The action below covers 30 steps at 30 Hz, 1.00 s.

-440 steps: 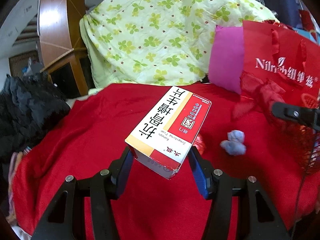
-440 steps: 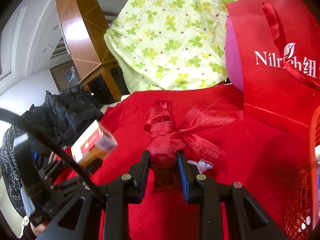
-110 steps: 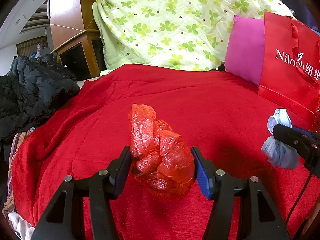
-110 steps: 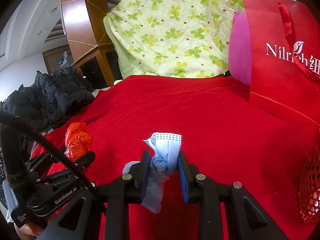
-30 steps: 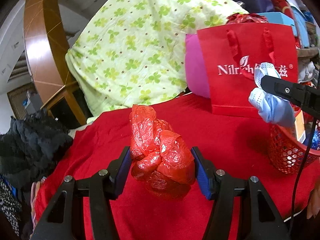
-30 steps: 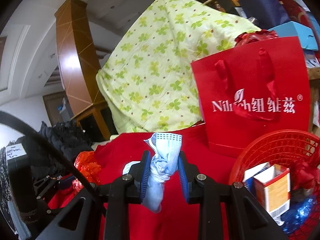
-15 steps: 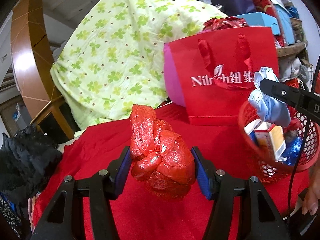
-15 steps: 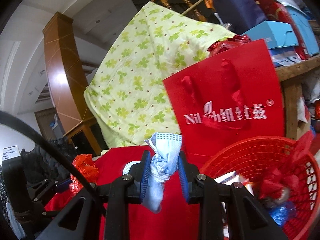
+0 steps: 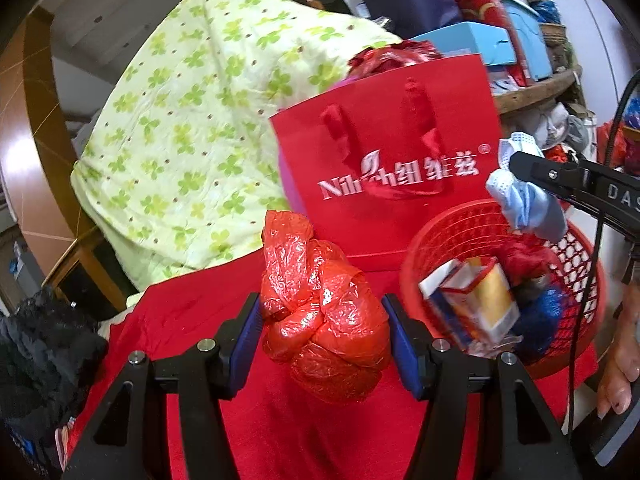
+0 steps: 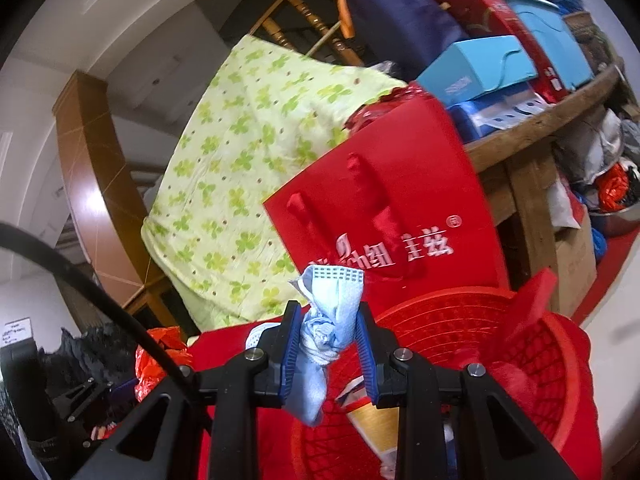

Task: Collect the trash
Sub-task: 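Carry the red bag with the left tool while the right tool carries the tissue, then lower both held items into the red mesh basket and open both tools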

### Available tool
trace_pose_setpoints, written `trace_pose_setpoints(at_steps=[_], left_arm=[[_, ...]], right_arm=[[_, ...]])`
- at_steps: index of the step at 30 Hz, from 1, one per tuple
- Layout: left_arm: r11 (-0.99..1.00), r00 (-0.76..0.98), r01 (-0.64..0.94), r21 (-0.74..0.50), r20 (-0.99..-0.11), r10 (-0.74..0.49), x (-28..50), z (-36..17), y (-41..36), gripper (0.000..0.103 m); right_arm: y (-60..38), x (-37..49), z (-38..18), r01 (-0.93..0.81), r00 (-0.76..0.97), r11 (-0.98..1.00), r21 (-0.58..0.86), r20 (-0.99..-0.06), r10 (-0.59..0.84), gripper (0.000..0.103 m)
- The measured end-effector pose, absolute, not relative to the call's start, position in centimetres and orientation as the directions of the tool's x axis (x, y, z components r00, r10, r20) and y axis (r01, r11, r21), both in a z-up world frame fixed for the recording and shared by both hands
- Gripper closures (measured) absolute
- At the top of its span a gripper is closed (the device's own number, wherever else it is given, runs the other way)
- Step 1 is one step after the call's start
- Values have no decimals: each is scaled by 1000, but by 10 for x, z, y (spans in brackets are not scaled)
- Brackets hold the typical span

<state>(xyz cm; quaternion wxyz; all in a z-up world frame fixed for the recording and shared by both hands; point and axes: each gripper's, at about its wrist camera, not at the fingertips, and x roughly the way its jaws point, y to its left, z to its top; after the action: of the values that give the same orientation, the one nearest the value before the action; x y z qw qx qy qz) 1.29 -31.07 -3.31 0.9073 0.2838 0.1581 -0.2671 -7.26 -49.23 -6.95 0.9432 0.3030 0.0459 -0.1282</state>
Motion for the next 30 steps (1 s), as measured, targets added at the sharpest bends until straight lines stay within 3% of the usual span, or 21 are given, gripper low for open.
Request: trace_pose_setpoints(at_steps=[14,23,30], left_arm=[[622,728,676,395,-486,-484,-14,-37,-351,41],[530,518,831,171,-587,-622,-5,-42,-361,41],[454,378,890,36,-615,-692,13,-61,-376,36]], right_arm=[[-532,-105,-81,308,950,712,631,-160,-269,73],[-543,-112,-87,316,946,677,664,-165,-279,73],[-551,-107,-94,338,939,636,694,-203,-277,69]])
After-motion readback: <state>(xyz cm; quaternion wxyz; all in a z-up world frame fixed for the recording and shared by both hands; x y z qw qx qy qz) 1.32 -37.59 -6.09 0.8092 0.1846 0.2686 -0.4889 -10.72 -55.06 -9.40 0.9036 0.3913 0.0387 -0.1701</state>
